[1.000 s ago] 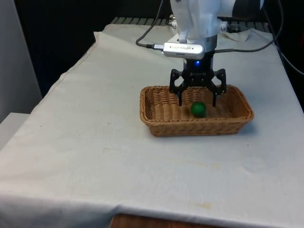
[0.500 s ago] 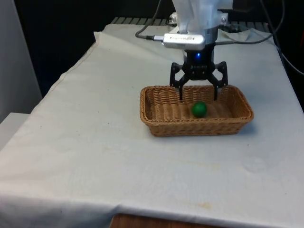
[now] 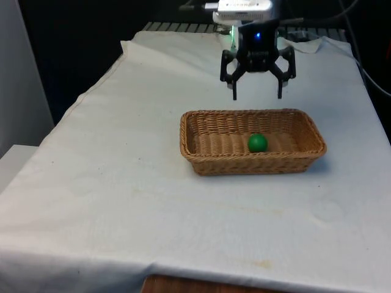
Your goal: Pick up the ball and place it into the basket.
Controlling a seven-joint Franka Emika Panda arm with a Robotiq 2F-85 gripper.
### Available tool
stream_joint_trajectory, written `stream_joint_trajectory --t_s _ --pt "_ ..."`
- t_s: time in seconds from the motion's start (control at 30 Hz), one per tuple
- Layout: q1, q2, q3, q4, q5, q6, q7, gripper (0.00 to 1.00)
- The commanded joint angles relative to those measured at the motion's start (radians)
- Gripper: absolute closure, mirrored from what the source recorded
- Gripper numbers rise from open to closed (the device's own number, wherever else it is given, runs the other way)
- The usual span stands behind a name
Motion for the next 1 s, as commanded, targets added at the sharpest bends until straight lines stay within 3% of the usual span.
stream_joint_trajectory --t_s 0.0,0.03,0.07,0.1,0.3,0.33,0.37,0.57,0.6,0.67,0.8,0.83,0.87,0.97 --pt "0.009 -0.018 -0.011 -0.016 -0.027 -0.001 0.017 0.0" --pt "0.009 -0.03 -0.01 -0.025 -0.036 -0.001 0.021 0.0" --pt "0.0 -0.024 0.0 -0.019 -0.017 0.0 0.006 0.0" --pt "0.009 -0.051 -0.01 -0.042 -0.053 -0.001 0.026 0.0" --pt "0.006 -0.116 -0.01 -0.093 -0.105 -0.003 0.043 0.0" --pt "0.001 -0.114 -0.001 -0.09 -0.085 0.0 0.028 0.0" --pt "0.006 -0.138 -0.01 -0.109 -0.122 -0.004 0.049 0.0" --pt "0.001 -0.198 -0.013 -0.15 -0.178 -0.011 0.072 0.0" --pt "0.0 -0.185 -0.006 -0.143 -0.145 -0.004 0.051 0.0" --pt "0.0 -0.208 -0.015 -0.155 -0.192 -0.016 0.078 0.0" --pt "-0.001 -0.218 -0.02 -0.159 -0.218 -0.026 0.096 0.0" --pt "-0.001 -0.218 -0.017 -0.158 -0.202 -0.025 0.082 0.0" --pt "0.0 -0.22 -0.022 -0.156 -0.229 -0.033 0.107 0.0" --pt "0.0 -0.224 -0.023 -0.152 -0.242 -0.042 0.125 0.0"
